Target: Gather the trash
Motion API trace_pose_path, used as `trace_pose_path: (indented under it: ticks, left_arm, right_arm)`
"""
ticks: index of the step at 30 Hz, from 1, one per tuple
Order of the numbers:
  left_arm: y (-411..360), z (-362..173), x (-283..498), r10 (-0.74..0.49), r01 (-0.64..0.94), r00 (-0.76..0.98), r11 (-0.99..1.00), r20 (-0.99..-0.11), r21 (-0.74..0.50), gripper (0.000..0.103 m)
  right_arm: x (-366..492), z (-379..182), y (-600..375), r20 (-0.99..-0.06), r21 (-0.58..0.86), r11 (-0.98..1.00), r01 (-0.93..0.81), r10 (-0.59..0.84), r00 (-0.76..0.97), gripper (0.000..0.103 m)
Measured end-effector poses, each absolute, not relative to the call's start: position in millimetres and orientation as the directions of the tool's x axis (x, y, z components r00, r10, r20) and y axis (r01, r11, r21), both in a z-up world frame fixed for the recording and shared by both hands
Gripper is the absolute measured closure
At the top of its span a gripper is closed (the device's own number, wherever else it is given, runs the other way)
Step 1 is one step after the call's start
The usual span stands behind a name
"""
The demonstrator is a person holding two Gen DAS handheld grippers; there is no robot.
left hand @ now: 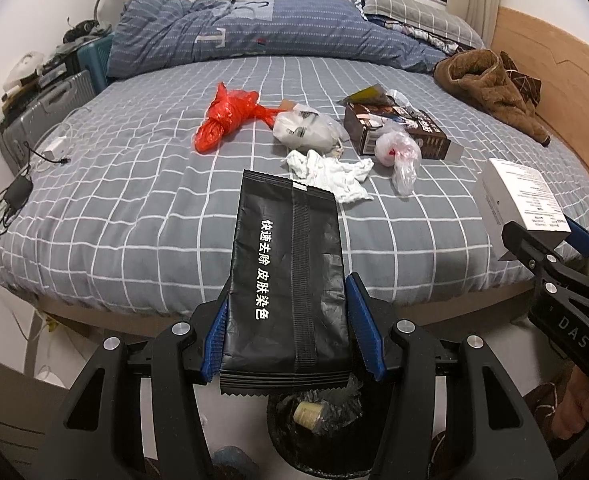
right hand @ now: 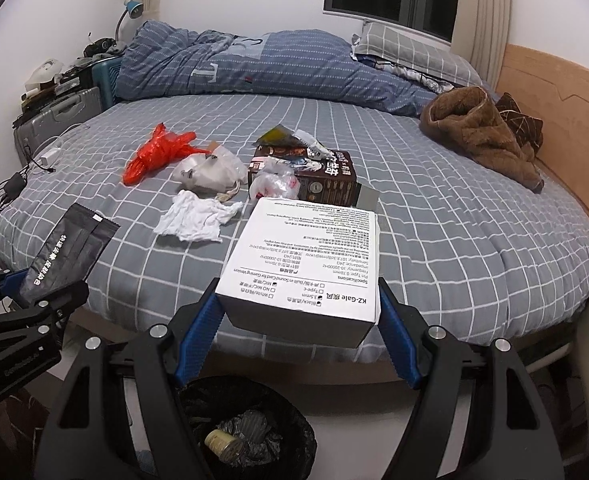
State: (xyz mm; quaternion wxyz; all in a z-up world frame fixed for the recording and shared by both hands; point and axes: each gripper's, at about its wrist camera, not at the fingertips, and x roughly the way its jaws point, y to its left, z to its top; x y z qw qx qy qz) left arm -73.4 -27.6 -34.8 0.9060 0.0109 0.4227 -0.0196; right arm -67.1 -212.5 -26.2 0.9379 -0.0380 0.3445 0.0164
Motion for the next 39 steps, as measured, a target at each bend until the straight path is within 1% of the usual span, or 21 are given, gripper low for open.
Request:
trace_pose_path:
  ticks: [27, 39]
  left_arm:
    - [-11.5, -63.5, -131.4, -0.016, 0.009, 0.581, 1.000, -0.814, -0.014, 0.050]
    - [-5.0, -81.6, -154.4, -0.023, -0.003, 0.539, 1.000, -0.842, -0.029, 0.050]
  right_arm:
    - [-125.5, -37.3, -206.6, -0.690, -0.024, 0.996, -0.081, 0.042, 0.723, 0.033]
    - [-141.4, -56.1, -202.8, -0.739, -0.021, 0.996, -0.087, 0.043, 0.673, 0.033]
